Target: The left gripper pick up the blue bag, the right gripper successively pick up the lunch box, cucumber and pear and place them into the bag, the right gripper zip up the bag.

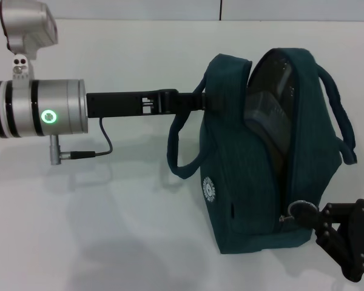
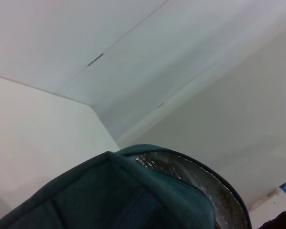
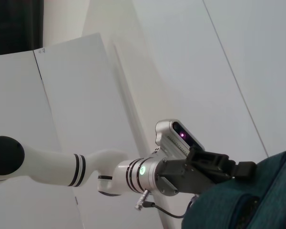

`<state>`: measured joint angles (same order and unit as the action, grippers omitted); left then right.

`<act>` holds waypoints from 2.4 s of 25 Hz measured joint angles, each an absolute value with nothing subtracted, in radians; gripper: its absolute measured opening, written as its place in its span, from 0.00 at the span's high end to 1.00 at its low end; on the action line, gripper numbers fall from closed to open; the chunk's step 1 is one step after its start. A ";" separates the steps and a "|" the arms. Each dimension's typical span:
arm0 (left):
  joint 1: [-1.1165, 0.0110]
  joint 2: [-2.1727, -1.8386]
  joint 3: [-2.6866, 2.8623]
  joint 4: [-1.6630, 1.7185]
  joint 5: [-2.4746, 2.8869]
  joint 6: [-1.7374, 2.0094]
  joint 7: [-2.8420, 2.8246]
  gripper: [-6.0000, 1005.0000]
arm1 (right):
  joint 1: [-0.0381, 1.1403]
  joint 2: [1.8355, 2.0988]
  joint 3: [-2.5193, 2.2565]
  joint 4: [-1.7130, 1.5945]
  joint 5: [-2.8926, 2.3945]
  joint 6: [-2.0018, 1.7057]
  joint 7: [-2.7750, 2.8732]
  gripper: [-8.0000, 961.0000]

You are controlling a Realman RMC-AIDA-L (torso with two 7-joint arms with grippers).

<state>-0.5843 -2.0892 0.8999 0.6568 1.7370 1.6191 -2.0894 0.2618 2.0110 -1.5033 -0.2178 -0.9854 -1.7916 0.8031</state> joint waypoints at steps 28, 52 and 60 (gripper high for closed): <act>-0.265 -2.092 0.936 0.852 1.400 1.796 -1.547 0.21 | 0.319 2.016 -1.496 -0.275 -0.902 -1.848 0.804 0.95; -0.201 -2.081 0.948 0.544 1.513 1.874 -1.157 0.24 | 0.527 2.028 -1.508 -0.273 -0.795 -1.722 0.841 0.94; -0.213 -2.089 0.948 0.513 1.510 1.753 -1.133 0.25 | 0.591 2.028 -1.540 -0.282 -0.787 -1.678 0.845 0.93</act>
